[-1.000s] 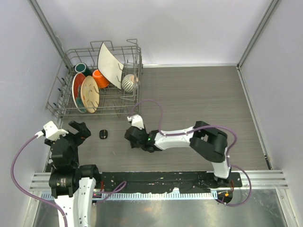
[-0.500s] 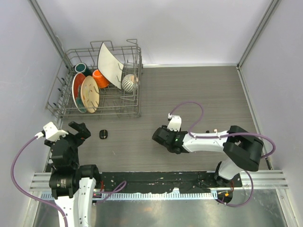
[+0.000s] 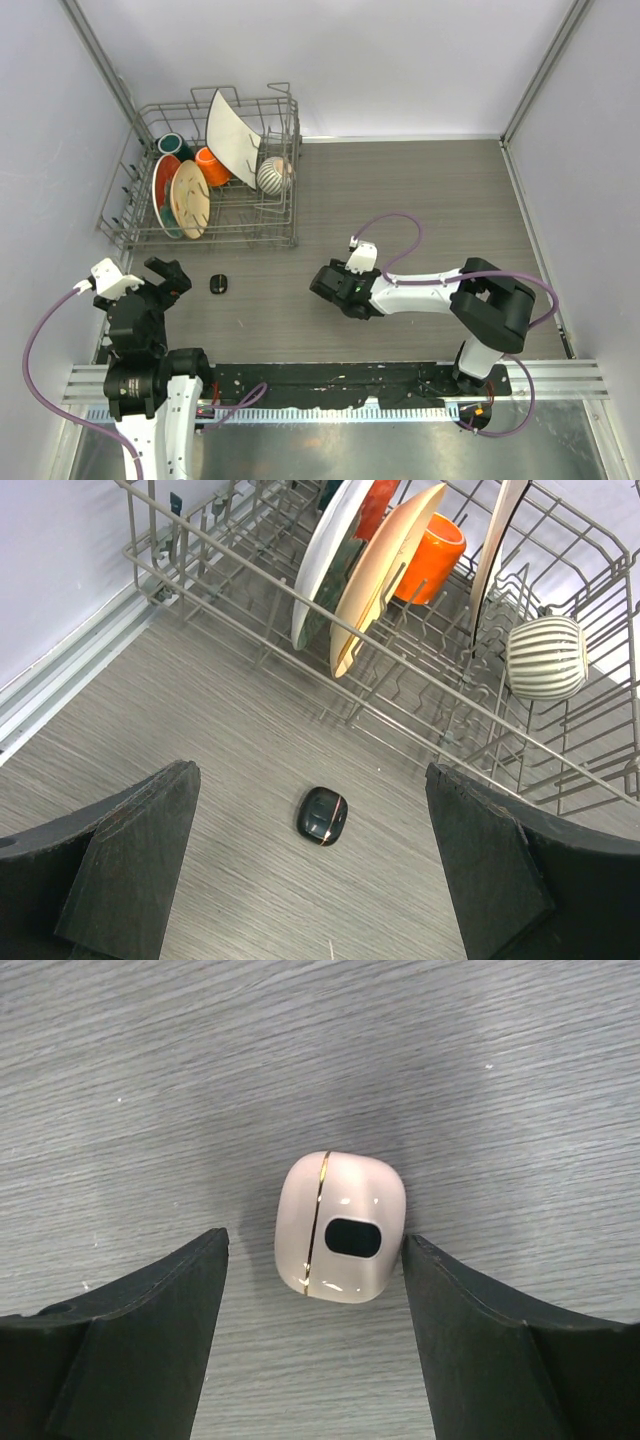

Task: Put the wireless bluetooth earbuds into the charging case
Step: Move the charging case to the center of the board, then pick up the charging case at the center of the board.

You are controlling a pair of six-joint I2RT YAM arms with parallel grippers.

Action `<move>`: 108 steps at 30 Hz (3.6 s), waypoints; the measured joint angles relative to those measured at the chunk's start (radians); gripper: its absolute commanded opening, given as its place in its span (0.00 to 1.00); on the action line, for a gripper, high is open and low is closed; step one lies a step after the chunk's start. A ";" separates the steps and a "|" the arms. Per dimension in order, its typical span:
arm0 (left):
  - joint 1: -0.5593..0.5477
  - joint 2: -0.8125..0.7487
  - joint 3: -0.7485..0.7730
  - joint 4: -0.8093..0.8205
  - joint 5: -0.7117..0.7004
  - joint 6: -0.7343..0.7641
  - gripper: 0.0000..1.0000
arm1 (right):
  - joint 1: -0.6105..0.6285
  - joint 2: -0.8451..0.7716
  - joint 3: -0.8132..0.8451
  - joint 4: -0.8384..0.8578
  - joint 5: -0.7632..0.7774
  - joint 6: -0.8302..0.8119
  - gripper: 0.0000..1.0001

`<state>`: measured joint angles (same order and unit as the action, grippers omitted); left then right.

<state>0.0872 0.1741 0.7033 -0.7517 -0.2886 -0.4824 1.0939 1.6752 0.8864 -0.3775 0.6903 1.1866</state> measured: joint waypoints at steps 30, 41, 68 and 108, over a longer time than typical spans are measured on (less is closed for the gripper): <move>0.000 0.000 0.000 -0.001 -0.005 0.000 1.00 | -0.045 -0.281 -0.196 0.131 -0.303 -0.295 0.72; 0.000 0.000 -0.001 -0.002 -0.008 -0.001 1.00 | -0.083 -0.140 -0.152 0.270 -0.384 -0.383 0.71; 0.000 -0.001 -0.003 0.000 0.010 0.003 1.00 | -0.217 -0.366 -0.158 0.355 -0.486 -1.033 0.75; 0.000 -0.053 -0.033 0.022 0.117 0.050 1.00 | -0.388 -0.135 -0.136 0.341 -0.893 -1.409 0.69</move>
<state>0.0872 0.1211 0.6704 -0.7300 -0.1719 -0.4324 0.7055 1.5402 0.7502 -0.0364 -0.2031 -0.2226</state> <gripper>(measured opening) 0.996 0.694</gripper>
